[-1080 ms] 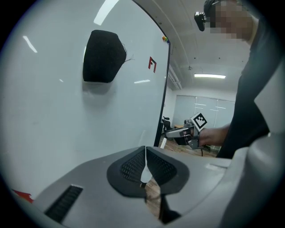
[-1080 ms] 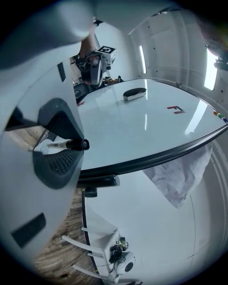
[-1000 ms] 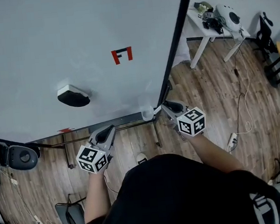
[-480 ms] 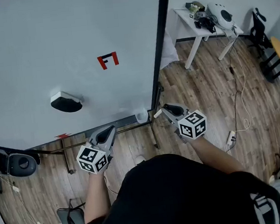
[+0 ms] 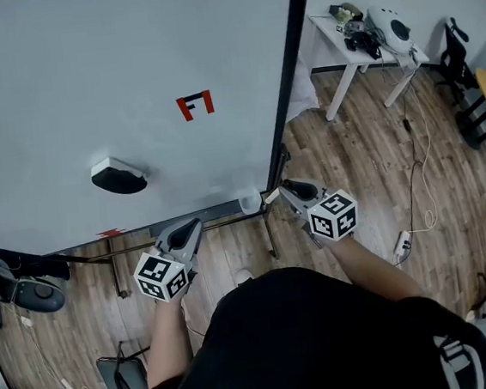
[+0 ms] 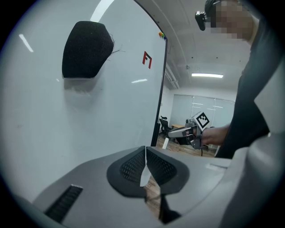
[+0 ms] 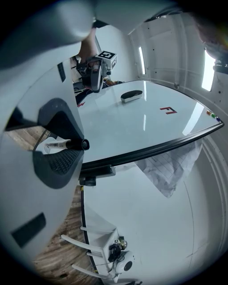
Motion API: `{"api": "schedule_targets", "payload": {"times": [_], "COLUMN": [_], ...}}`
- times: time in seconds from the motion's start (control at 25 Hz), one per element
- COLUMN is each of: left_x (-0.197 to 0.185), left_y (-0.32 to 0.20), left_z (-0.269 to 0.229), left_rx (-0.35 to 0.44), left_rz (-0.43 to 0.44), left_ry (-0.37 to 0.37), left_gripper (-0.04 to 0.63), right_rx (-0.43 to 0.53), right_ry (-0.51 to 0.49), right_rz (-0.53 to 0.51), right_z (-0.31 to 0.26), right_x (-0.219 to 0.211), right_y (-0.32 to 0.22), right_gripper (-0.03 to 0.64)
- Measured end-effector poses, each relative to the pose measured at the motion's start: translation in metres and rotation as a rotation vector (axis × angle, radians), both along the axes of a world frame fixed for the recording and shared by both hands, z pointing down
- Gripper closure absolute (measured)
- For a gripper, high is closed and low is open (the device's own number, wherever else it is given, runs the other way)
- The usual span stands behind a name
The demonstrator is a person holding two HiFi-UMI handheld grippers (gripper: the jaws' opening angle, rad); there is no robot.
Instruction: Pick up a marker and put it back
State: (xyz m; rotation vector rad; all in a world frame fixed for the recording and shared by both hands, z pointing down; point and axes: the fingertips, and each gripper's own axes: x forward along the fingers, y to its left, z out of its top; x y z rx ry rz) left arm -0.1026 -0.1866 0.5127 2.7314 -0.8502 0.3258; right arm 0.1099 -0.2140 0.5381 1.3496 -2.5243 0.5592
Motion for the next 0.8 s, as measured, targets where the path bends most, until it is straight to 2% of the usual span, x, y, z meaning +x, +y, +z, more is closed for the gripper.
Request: {"api": "schedule_targets", "payload": {"times": [0.8], "left_x": [-0.042], "left_y": [-0.02], "left_z": [0.019], "left_rx": [-0.044], "left_rz": [-0.081], "left_ry": [0.0], "left_gripper": [0.577], "right_rx": [-0.072], "right_ry": [0.06], "right_rz": [-0.106], "right_z": [0.081], "right_x": [-0.054], "right_y": [-0.047], "right_gripper": [0.555]}}
